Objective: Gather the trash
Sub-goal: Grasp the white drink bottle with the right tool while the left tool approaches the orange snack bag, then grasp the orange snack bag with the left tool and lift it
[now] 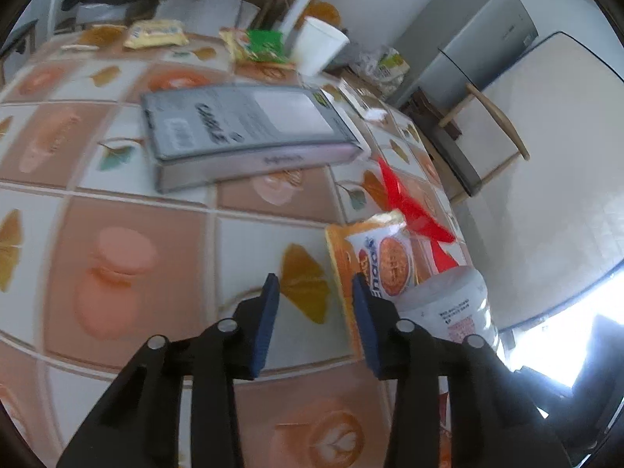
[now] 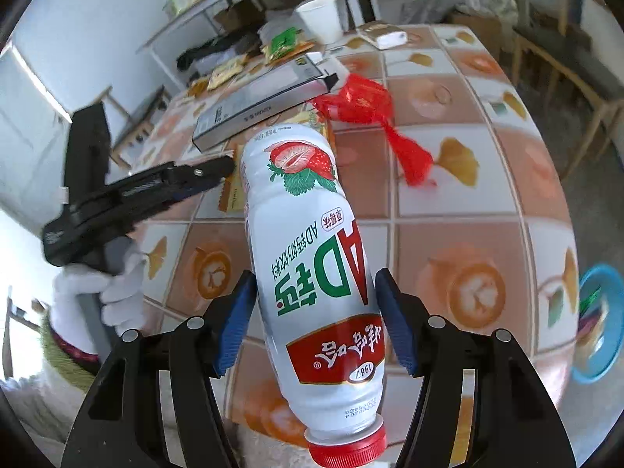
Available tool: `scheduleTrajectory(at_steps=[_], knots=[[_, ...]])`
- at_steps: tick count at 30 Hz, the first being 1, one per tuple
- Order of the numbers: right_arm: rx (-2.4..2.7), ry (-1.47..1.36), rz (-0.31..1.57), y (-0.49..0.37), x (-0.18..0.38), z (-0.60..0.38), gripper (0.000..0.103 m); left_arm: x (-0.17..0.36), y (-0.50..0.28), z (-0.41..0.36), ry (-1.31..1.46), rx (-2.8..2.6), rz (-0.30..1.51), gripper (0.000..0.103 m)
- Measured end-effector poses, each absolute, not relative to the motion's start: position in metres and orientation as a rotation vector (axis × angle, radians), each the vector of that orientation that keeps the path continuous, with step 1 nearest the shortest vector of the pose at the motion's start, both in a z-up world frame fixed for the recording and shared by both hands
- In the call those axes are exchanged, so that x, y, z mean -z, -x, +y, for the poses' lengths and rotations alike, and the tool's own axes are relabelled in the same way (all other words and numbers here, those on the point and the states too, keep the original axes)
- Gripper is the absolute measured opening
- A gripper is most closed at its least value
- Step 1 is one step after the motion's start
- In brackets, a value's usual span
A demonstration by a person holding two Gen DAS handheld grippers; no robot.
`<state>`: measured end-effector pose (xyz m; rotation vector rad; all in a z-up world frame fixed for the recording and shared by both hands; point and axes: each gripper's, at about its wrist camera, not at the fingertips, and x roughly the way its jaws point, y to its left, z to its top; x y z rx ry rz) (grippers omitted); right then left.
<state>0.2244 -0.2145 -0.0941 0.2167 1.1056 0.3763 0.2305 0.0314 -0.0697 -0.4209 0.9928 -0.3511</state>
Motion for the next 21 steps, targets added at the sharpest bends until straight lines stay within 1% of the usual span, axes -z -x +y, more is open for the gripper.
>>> scheduleTrajectory(at_steps=[3, 5, 8, 9, 12, 16, 21], knots=[[-0.369, -0.229, 1.098, -0.223, 0.095, -0.214, 0.059, 0.071, -0.227, 0.017, 0.416, 0.389, 1.008, 0.031], [-0.368, -0.246, 1.098, -0.225, 0.095, -0.213, 0.059, 0.071, -0.226, 0.012, 0.406, 0.388, 1.012, 0.027], [-0.364, -0.268, 1.094, -0.223, 0.097, -0.214, 0.059, 0.07, -0.226, 0.004, 0.36, 0.358, 1.004, 0.02], [-0.361, -0.278, 1.092, -0.222, 0.097, -0.215, 0.059, 0.07, -0.226, 0.001, 0.337, 0.347, 1.0, 0.015], [-0.335, -0.3, 1.084, -0.215, 0.094, -0.221, 0.058, 0.07, -0.224, -0.005, 0.267, 0.318, 0.983, 0.007], [-0.302, -0.311, 1.064, -0.208, 0.085, -0.231, 0.058, 0.066, -0.211, -0.006, 0.17, 0.312, 0.967, 0.005], [-0.333, -0.244, 1.036, -0.203, 0.074, -0.216, 0.058, 0.059, -0.169, 0.001, -0.045, 0.279, 0.934, 0.004]])
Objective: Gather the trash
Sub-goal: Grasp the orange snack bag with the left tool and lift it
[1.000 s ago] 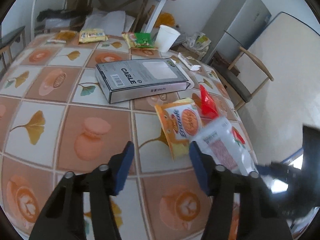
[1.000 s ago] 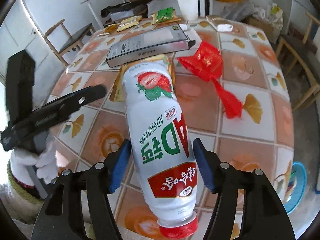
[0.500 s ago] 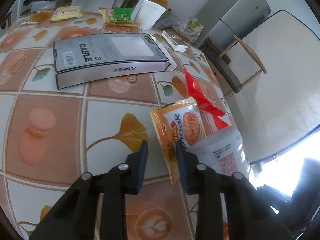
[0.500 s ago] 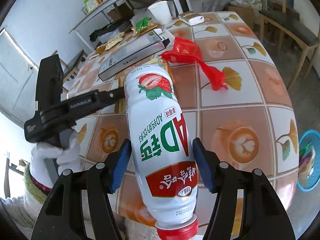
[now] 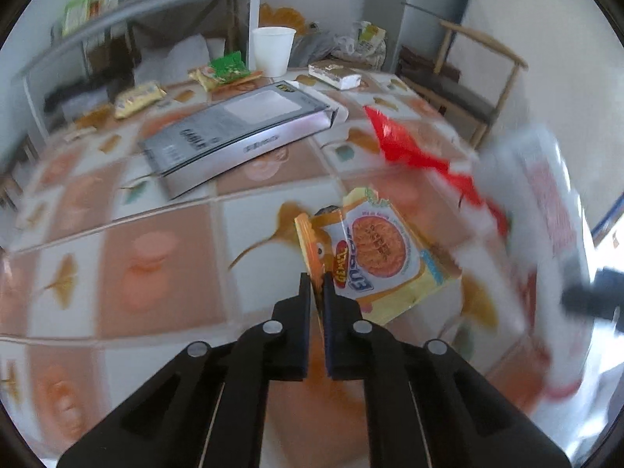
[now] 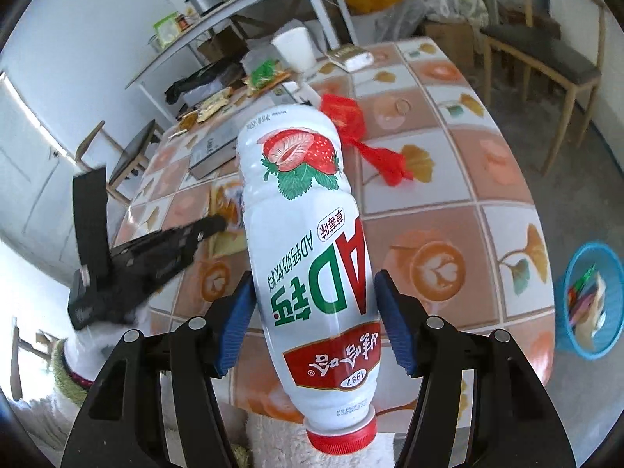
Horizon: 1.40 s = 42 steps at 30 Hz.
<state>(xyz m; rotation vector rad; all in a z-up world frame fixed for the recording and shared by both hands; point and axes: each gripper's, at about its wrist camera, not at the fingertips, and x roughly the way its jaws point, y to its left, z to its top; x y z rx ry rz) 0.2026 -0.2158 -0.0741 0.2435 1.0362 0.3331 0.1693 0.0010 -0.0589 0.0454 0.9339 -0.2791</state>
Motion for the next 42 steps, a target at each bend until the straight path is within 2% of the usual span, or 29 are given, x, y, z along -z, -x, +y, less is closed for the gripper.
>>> scheduleTrajectory(at_steps=[12, 18, 23, 30, 36, 42], knots=[[-0.397, -0.051, 1.086, -0.202, 0.083, -0.16, 0.058, 0.059, -0.139, 0.03, 0.044, 0.274, 0.975, 0.004], [-0.388, -0.003, 1.111, -0.204, 0.087, -0.154, 0.058, 0.054, -0.142, 0.058, 0.365, 0.397, 0.964, 0.005], [-0.381, 0.017, 1.112, -0.207, 0.088, -0.148, 0.058, 0.066, -0.149, 0.075, 0.596, 0.458, 1.004, 0.013], [-0.376, -0.001, 1.111, -0.207, 0.089, -0.149, 0.058, 0.07, -0.153, 0.069, 0.638, 0.467, 1.034, 0.029], [-0.37, -0.026, 1.11, -0.207, 0.09, -0.152, 0.058, 0.07, -0.153, 0.076, 0.852, 0.614, 0.995, 0.031], [-0.37, -0.046, 1.109, -0.207, 0.092, -0.153, 0.058, 0.077, -0.157, 0.054, 0.694, 0.52, 1.069, 0.03]])
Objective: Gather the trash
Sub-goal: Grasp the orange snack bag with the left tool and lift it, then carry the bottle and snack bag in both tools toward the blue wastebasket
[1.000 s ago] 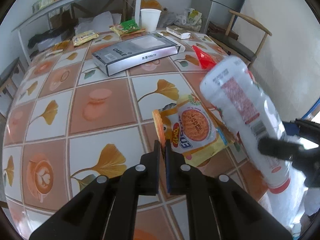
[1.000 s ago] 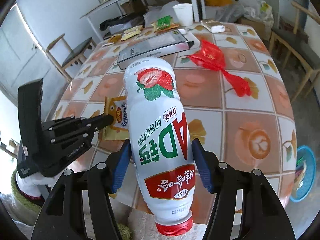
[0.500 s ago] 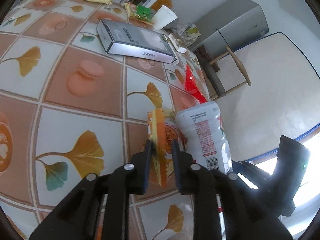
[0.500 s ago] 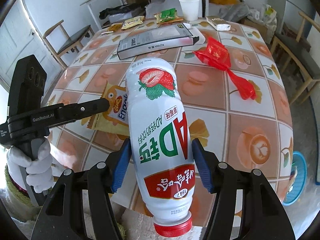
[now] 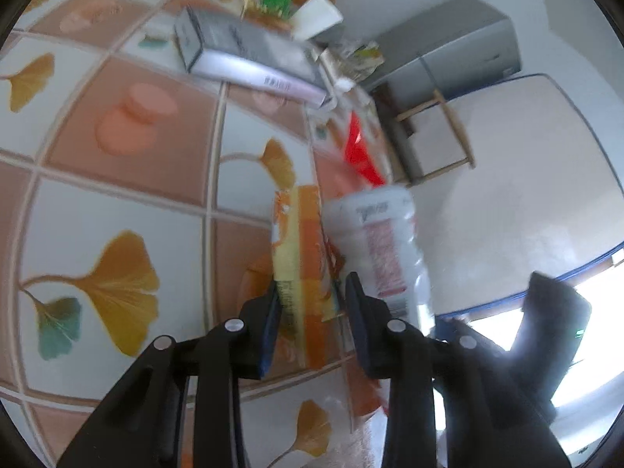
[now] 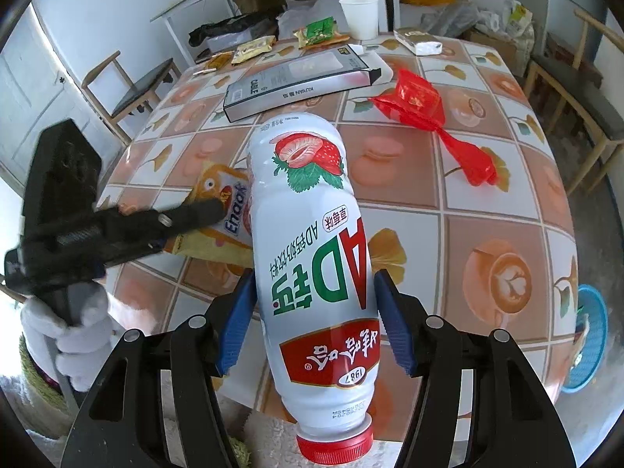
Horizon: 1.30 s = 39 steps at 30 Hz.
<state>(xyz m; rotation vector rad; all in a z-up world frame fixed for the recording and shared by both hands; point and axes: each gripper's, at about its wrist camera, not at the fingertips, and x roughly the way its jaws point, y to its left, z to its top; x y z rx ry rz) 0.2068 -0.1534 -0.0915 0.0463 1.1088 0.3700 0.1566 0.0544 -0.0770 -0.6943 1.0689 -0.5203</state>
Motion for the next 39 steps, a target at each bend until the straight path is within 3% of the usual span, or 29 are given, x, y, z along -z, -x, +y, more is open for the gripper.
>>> scheduleTrajectory(at_steps=[4, 7, 13, 39], knots=[[-0.372, -0.071, 1.112, -0.208, 0.095, -0.156, 0.057, 0.072, -0.152, 0.038, 0.557, 0.497, 1.055, 0.028], [-0.378, -0.112, 1.112, -0.208, 0.096, -0.161, 0.057, 0.067, -0.149, 0.033, 0.443, 0.445, 1.035, 0.013], [-0.355, -0.187, 1.107, -0.206, 0.096, -0.177, 0.057, 0.058, -0.143, 0.029, 0.306, 0.382, 0.991, 0.007], [-0.331, -0.465, 1.011, -0.171, 0.075, -0.246, 0.056, -0.001, -0.113, -0.018, -0.033, 0.305, 0.799, 0.006]])
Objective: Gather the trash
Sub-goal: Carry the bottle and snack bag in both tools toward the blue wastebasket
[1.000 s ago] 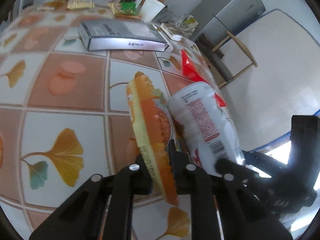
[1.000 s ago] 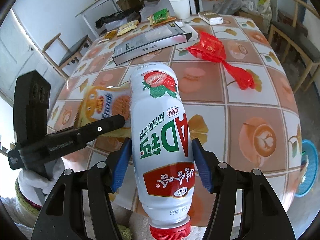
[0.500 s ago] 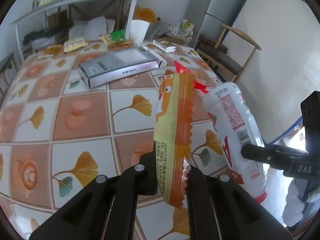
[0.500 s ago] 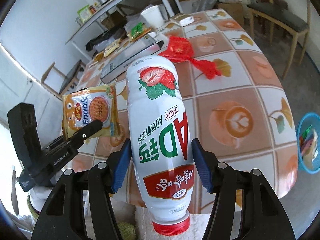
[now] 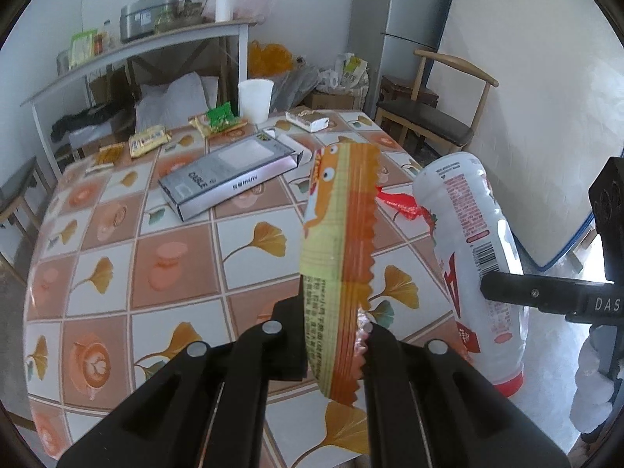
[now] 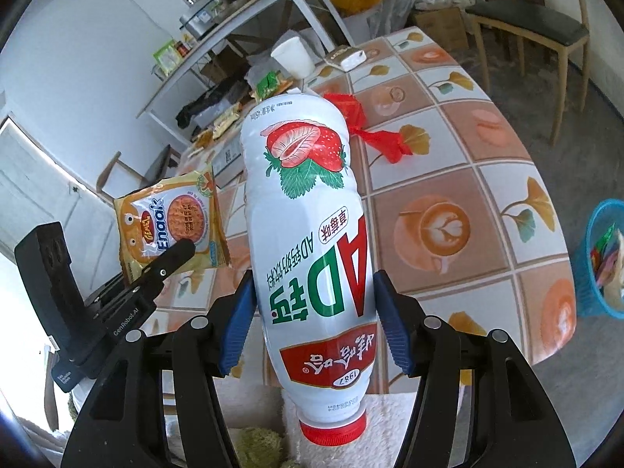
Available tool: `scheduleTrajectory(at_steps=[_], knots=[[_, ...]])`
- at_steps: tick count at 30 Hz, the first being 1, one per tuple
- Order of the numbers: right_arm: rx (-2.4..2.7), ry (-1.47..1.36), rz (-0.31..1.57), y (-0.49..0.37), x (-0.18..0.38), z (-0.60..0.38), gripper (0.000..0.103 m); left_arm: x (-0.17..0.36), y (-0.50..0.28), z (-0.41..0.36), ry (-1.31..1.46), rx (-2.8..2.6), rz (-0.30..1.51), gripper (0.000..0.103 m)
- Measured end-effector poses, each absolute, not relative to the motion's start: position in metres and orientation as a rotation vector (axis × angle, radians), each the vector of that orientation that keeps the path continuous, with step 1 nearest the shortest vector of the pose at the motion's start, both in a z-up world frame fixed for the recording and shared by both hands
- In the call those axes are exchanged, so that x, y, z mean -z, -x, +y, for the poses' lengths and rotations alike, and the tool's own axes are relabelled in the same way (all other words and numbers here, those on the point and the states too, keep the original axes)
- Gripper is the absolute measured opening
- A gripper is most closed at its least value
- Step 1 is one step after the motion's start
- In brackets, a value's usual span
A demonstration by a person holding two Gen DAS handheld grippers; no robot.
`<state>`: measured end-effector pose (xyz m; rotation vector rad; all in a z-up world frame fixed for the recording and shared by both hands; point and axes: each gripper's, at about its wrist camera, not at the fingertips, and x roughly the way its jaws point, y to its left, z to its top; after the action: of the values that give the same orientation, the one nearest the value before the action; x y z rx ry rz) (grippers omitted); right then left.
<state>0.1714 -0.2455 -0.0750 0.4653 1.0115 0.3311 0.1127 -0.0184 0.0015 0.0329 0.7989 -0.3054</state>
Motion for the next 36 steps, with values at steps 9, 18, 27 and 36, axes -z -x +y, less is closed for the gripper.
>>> scheduleTrajectory(at_steps=[9, 18, 27, 36], knots=[[-0.34, -0.527, 0.974, -0.161, 0.07, -0.268, 0.056, -0.018, -0.096, -0.039, -0.12, 0.297, 0.741, 0.006], [-0.337, -0.605, 0.935, -0.145, 0.068, -0.297, 0.056, -0.034, -0.085, -0.068, -0.207, 0.314, 0.692, 0.006], [-0.272, -0.691, 0.879, -0.123, 0.07, -0.344, 0.056, -0.041, -0.08, -0.113, -0.287, 0.373, 0.66, 0.006], [-0.107, -0.797, 0.793, -0.086, 0.074, -0.419, 0.056, -0.044, -0.093, -0.185, -0.282, 0.582, 0.697, 0.006]])
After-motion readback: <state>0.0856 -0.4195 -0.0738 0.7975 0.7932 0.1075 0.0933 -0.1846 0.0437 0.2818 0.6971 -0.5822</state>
